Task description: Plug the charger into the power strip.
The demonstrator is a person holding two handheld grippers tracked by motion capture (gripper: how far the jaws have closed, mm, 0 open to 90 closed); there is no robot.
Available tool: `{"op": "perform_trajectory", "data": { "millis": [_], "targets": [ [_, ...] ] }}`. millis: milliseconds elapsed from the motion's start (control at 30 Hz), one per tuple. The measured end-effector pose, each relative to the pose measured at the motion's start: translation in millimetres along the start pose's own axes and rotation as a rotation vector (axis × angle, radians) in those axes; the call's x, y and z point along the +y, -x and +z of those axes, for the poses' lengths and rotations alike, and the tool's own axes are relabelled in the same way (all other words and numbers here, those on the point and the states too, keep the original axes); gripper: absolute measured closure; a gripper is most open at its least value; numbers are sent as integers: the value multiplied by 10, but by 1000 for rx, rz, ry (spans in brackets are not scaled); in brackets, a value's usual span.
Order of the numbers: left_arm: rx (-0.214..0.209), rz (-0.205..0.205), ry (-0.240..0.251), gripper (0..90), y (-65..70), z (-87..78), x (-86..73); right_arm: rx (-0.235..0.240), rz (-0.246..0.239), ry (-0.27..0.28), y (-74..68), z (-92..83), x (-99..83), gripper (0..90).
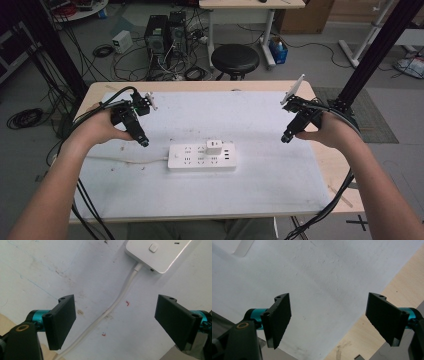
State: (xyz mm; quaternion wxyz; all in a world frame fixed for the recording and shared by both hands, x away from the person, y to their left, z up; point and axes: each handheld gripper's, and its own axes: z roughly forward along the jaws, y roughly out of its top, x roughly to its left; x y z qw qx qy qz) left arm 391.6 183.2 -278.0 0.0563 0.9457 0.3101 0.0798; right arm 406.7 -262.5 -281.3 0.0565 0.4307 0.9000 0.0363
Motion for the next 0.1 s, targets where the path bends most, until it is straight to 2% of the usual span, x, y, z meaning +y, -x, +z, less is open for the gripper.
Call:
{"op": "perform_trajectory", "data": {
  "millis": [100],
  "targets": [
    [6,-6,10,172,-6,-10,-12,1,4,4,8,3,-8,202]
  ]
}}
